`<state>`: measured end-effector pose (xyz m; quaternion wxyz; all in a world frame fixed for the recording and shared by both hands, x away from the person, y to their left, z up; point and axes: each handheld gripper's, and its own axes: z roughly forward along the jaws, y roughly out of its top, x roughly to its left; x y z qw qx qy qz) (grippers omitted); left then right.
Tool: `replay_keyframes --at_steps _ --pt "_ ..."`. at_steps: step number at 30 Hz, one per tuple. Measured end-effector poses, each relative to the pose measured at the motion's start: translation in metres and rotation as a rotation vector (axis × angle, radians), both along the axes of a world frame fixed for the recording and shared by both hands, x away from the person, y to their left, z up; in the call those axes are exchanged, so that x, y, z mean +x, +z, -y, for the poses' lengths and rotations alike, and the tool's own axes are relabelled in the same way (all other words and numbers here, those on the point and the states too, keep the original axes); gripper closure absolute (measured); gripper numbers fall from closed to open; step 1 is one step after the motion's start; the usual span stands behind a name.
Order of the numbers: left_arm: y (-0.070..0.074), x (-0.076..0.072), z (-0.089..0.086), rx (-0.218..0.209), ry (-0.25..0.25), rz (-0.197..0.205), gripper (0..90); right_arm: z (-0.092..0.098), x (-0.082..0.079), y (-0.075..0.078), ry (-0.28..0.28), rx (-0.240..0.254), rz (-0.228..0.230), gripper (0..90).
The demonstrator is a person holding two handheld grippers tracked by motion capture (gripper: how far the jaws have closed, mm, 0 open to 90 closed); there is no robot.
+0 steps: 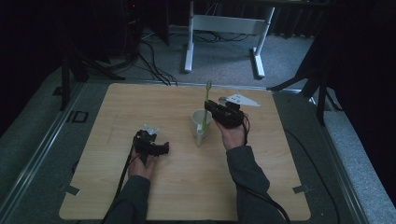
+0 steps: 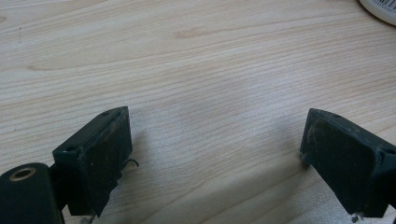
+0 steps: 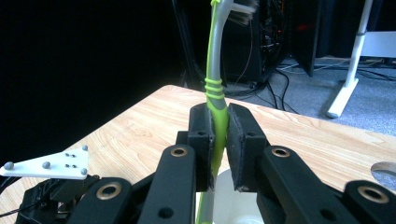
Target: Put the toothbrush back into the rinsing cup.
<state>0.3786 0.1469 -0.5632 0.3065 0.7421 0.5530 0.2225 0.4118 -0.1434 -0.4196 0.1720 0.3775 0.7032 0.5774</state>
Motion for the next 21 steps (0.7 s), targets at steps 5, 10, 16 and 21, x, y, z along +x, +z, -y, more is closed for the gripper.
replay_keyframes --at_steps 5,10,16,21 --pt "0.0000 0.0000 0.0000 0.000 0.000 0.000 9.3 -0.0022 -0.0001 -0.0009 0.001 -0.003 0.005 80.4" --pt "0.0000 0.0000 0.0000 0.000 0.000 0.000 9.3 -0.0052 -0.0004 -0.0034 -0.002 -0.006 0.007 80.4" --pt "0.0000 0.0000 0.0000 0.000 0.000 0.000 9.3 -0.0077 0.0001 -0.0064 -0.001 -0.003 0.005 80.4" --pt "0.0000 0.0000 0.0000 0.000 0.000 0.000 9.3 -0.0084 0.0005 -0.0091 -0.002 0.000 0.001 80.3"
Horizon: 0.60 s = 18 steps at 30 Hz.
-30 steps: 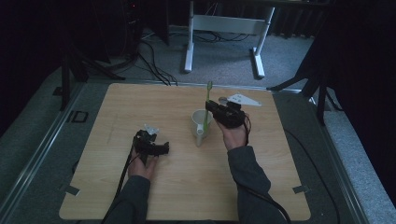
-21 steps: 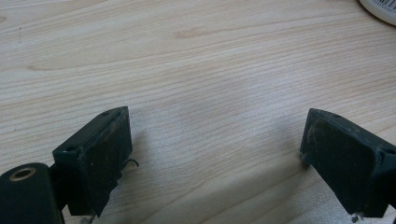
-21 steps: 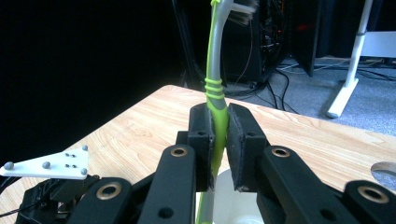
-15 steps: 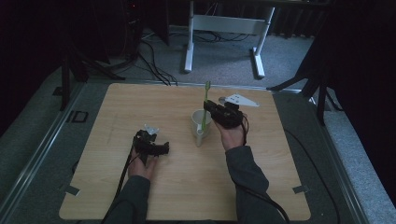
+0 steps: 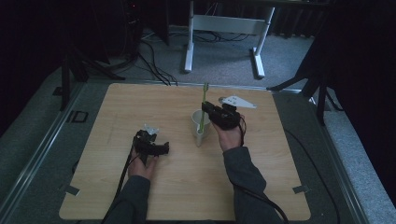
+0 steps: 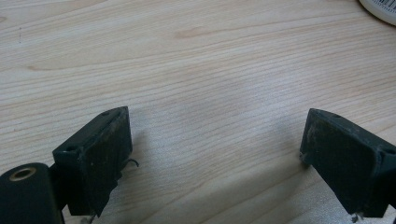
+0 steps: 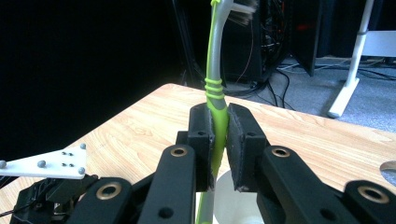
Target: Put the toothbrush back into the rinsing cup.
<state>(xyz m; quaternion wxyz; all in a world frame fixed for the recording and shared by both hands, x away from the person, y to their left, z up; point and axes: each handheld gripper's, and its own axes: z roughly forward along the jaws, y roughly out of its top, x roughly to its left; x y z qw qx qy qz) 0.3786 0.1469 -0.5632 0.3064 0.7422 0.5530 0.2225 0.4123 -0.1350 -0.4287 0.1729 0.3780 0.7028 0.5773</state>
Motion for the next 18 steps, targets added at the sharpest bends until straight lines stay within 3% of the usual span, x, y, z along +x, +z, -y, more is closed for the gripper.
replay_keyframes --at_steps 18 --pt "0.0000 0.0000 0.0000 0.000 0.000 0.000 9.3 -0.0020 -0.0005 -0.0073 0.003 -0.008 0.000 80.2"
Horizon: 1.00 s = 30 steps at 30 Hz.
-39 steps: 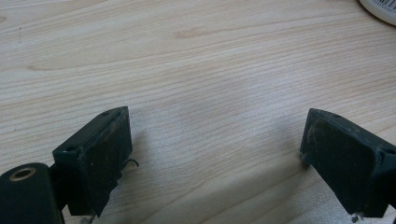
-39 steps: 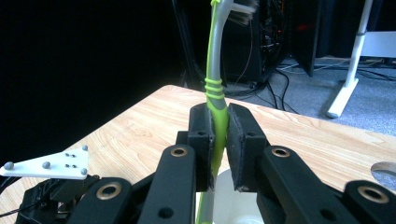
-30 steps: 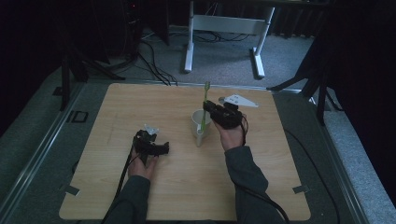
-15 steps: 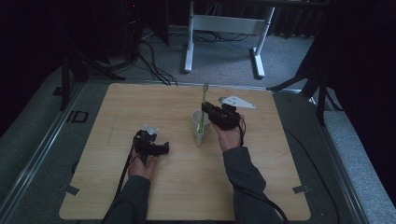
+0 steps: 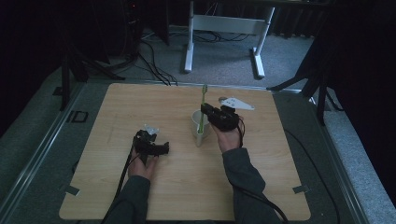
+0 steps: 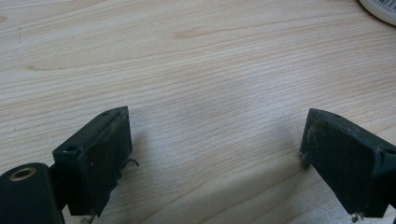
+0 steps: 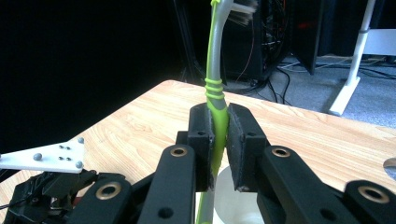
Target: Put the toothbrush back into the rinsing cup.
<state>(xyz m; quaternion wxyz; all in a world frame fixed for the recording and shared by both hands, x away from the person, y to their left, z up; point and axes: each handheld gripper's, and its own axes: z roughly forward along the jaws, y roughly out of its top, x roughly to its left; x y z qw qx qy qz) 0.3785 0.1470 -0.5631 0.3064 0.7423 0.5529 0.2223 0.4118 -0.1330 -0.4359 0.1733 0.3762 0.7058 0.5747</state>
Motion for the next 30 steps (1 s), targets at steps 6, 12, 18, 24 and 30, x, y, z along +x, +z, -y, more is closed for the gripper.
replay_keyframes --at_steps 6,12,18,24,30 --pt "0.000 0.000 0.000 -0.001 0.001 0.001 9.4 -0.001 -0.001 -0.003 0.005 -0.006 -0.004 80.2" --pt "0.000 0.000 0.000 0.000 0.001 0.001 9.3 -0.002 -0.002 -0.006 0.007 -0.014 -0.007 80.2" --pt "0.000 0.000 0.000 0.000 0.001 0.001 9.3 -0.002 -0.005 -0.007 0.009 -0.019 -0.002 80.2" --pt "0.000 0.000 0.000 0.000 0.001 0.002 9.3 -0.003 -0.008 -0.008 0.012 -0.030 0.005 80.1" --pt "0.000 0.000 0.000 0.000 0.000 0.000 9.3 -0.003 -0.011 -0.009 0.014 -0.048 0.015 79.9"
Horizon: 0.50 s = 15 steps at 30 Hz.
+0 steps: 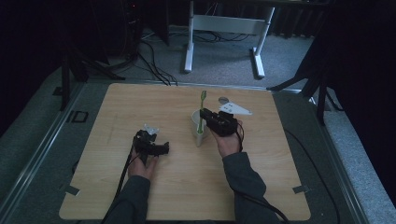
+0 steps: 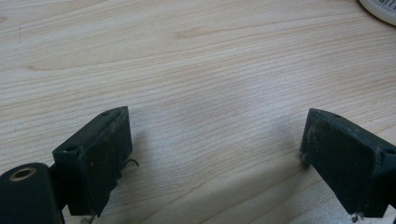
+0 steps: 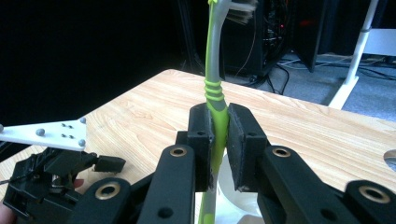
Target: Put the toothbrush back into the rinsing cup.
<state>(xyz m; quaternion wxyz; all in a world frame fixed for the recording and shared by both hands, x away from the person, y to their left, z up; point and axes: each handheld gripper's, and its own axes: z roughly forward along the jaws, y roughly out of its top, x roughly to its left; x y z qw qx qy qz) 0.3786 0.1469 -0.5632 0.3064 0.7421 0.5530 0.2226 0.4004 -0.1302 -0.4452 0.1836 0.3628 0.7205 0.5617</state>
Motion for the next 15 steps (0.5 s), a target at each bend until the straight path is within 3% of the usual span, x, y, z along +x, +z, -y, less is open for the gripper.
replay_keyframes --at_steps 15 --pt "0.0000 0.0000 0.0000 0.000 0.000 0.000 9.4 0.0056 -0.0052 -0.0031 0.007 -0.022 0.000 79.4"
